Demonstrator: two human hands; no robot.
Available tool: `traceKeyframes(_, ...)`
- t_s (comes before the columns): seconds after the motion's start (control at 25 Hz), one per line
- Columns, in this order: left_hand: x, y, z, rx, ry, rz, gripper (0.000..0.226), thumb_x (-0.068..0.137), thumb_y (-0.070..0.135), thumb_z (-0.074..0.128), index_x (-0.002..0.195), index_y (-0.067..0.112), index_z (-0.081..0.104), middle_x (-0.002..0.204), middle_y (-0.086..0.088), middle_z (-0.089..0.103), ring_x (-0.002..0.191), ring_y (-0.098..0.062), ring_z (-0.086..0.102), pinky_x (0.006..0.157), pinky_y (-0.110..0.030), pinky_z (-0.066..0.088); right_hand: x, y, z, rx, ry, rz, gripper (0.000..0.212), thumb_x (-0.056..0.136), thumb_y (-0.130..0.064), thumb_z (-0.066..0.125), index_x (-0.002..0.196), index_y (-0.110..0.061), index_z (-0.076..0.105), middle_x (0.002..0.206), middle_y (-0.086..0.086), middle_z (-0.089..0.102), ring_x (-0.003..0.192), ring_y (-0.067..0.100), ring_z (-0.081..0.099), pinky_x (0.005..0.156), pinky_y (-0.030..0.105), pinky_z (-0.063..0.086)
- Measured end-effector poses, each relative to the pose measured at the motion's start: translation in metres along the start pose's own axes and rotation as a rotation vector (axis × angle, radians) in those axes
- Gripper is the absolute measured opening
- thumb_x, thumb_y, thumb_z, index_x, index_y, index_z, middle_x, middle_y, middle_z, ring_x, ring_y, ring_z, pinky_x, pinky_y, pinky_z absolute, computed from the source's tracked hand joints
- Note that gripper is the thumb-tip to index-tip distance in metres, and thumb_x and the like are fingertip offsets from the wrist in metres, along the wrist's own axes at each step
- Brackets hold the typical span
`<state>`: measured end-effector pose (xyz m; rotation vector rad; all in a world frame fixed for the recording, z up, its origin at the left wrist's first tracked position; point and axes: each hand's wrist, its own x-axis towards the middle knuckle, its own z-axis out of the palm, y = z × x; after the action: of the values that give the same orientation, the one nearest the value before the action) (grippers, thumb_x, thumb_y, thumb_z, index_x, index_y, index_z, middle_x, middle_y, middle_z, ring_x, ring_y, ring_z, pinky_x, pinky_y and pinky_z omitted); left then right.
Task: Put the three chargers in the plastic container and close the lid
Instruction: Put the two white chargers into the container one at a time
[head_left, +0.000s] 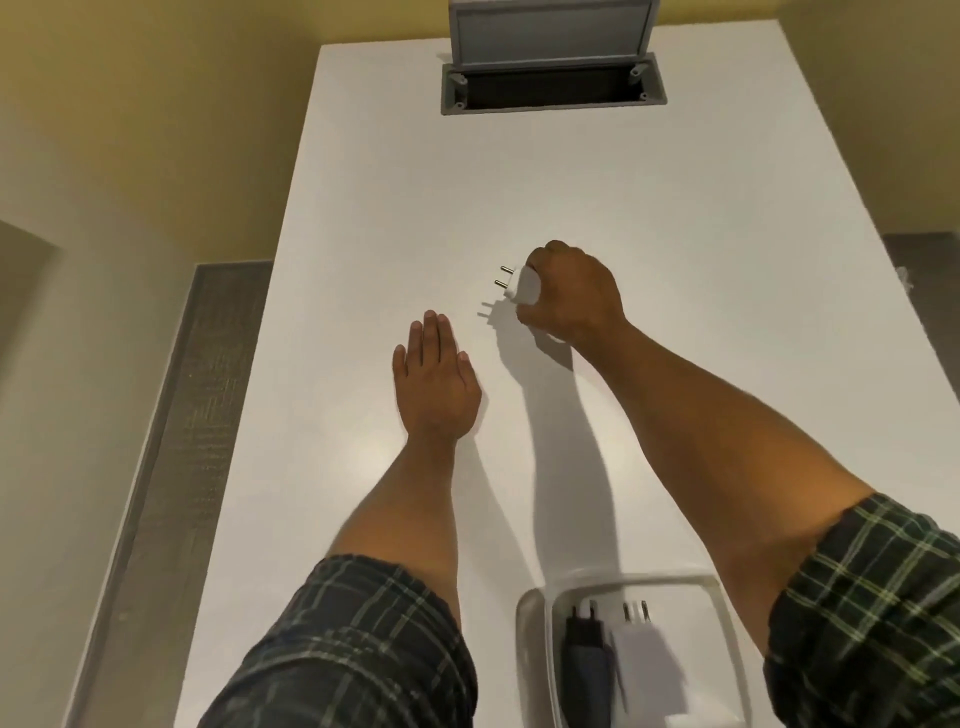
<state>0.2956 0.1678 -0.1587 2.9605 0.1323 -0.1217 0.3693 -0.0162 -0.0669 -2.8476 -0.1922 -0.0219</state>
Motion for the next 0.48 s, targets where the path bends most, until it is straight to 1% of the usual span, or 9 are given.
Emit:
traceKeyframes(0.08, 0.001, -0.007, -0.009, -0.006, -0.095, 0.044, 0.06, 0.109, 0.03, 0.022, 0.165, 0.009, 0.014, 0.173, -0.007, 0.011, 0.161, -0.023, 0.013, 0.129, -0.044, 0.017, -0.026, 0.003, -0.012, -0.008, 0.007, 0.007, 0.04, 0.076, -0.045, 0.069, 0.094, -0.01, 0.064, 0.092, 0.005, 0.061, 0.08, 0.03, 0.06, 0.066, 0.035, 0.05)
traceKeyframes(0.16, -0.011, -0.014, -0.021, -0.027, -0.145, 0.091, 0.059, 0.11, 0.03, 0.022, 0.163, 0.005, 0.018, 0.172, -0.009, 0.016, 0.16, -0.023, 0.017, 0.129, -0.039, 0.022, -0.052, 0.007, -0.026, 0.0, 0.023, 0.032, 0.04, 0.077, -0.046, 0.068, 0.092, -0.01, 0.063, 0.09, 0.004, 0.061, 0.078, 0.029, 0.058, 0.064, 0.034, 0.048)
traceKeyframes(0.24, -0.041, -0.013, -0.032, -0.085, -0.125, 0.078, 0.057, 0.11, 0.031, 0.025, 0.161, 0.005, 0.027, 0.17, -0.009, 0.026, 0.157, -0.022, 0.026, 0.128, -0.035, 0.025, -0.075, 0.01, -0.04, 0.012, 0.043, 0.055, 0.039, 0.075, -0.046, 0.068, 0.09, -0.011, 0.062, 0.088, 0.002, 0.061, 0.077, 0.028, 0.059, 0.063, 0.032, 0.046)
traceKeyframes(0.28, -0.066, -0.01, -0.037, -0.101, -0.101, 0.074, 0.056, 0.11, 0.031, 0.026, 0.16, 0.005, 0.03, 0.169, -0.008, 0.029, 0.156, -0.022, 0.028, 0.128, -0.034, 0.025, -0.092, 0.01, -0.047, 0.02, 0.049, 0.068, 0.038, 0.074, -0.045, 0.069, 0.09, -0.012, 0.063, 0.087, 0.002, 0.061, 0.077, 0.027, 0.06, 0.063, 0.032, 0.047)
traceKeyframes(0.32, -0.091, -0.008, -0.039, -0.104, -0.094, 0.088, 0.056, 0.111, 0.031, 0.027, 0.16, 0.006, 0.03, 0.169, -0.008, 0.028, 0.157, -0.023, 0.027, 0.128, -0.033, 0.023, -0.108, 0.009, -0.053, 0.027, 0.053, 0.086, 0.038, 0.073, -0.044, 0.069, 0.09, -0.012, 0.063, 0.087, 0.002, 0.062, 0.077, 0.027, 0.06, 0.064, 0.032, 0.048)
traceKeyframes(0.48, -0.164, -0.003, -0.031, -0.081, -0.149, 0.141, 0.058, 0.111, 0.031, 0.024, 0.164, 0.008, 0.019, 0.172, -0.005, 0.015, 0.161, -0.02, 0.011, 0.131, -0.031, 0.012, -0.151, 0.005, -0.06, 0.093, 0.055, 0.159, 0.039, 0.07, -0.044, 0.07, 0.093, -0.012, 0.064, 0.088, 0.002, 0.063, 0.077, 0.028, 0.062, 0.066, 0.035, 0.053)
